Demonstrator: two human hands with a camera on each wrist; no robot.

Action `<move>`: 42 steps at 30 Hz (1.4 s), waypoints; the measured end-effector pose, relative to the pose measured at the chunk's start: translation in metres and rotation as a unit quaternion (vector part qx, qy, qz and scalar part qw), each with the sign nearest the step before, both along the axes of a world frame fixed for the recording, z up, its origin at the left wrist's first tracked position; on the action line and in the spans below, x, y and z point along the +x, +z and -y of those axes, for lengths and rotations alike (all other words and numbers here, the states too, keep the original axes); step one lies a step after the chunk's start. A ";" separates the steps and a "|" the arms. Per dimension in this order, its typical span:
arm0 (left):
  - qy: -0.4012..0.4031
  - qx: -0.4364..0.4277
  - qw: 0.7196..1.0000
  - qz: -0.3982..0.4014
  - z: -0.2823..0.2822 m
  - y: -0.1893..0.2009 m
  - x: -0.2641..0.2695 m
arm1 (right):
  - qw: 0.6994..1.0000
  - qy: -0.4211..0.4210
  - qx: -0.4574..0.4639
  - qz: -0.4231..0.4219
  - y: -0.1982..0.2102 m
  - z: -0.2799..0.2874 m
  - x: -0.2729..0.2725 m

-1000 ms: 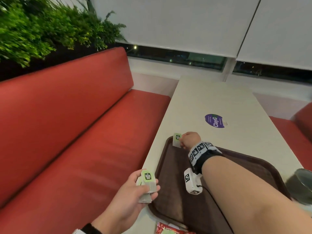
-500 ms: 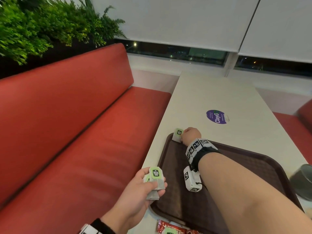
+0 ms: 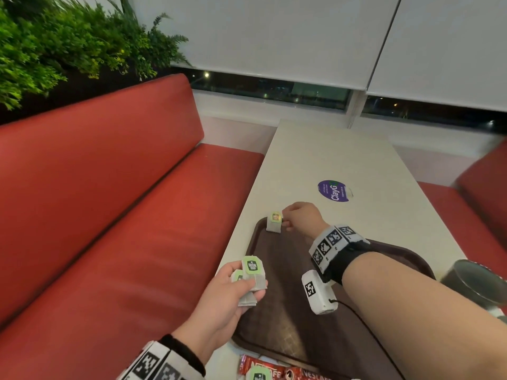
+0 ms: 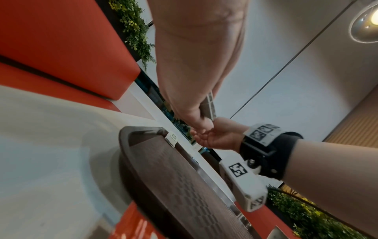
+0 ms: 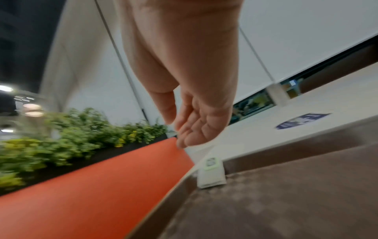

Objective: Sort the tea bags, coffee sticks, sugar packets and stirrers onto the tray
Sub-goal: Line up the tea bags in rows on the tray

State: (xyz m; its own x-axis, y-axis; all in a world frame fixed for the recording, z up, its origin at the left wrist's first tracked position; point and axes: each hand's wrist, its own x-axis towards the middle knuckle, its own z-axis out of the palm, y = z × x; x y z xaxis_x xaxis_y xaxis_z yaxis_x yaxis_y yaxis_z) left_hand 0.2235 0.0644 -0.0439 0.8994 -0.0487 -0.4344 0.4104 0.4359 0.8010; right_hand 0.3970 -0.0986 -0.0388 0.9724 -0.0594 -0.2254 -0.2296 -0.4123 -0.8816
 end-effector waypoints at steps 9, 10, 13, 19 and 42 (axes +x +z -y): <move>0.010 -0.001 1.000 0.009 0.007 0.009 0.018 | 0.959 0.247 0.029 -0.133 0.006 -0.018 -0.072; 0.015 -0.005 1.000 0.005 0.006 0.009 0.019 | 0.962 0.238 0.037 -0.129 0.002 -0.019 -0.070; 0.040 -0.043 0.998 -0.038 0.002 0.007 0.022 | 0.972 0.194 0.052 -0.118 -0.001 -0.020 -0.061; 0.018 -0.028 0.996 -0.079 -0.017 -0.002 0.020 | 0.997 0.022 0.001 -0.071 -0.021 -0.017 -0.010; 0.022 0.007 0.999 -0.042 -0.025 -0.002 0.018 | 0.943 -0.002 -0.332 -0.032 -0.032 -0.036 0.031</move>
State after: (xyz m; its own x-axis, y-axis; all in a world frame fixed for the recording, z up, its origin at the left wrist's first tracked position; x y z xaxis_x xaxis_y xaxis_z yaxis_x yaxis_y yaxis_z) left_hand 0.2411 0.0892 -0.0460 0.8611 -0.0038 -0.5085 0.4571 0.4439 0.7708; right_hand 0.4283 -0.0622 -0.0708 0.9574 -0.2124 -0.1955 -0.2768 -0.8675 -0.4133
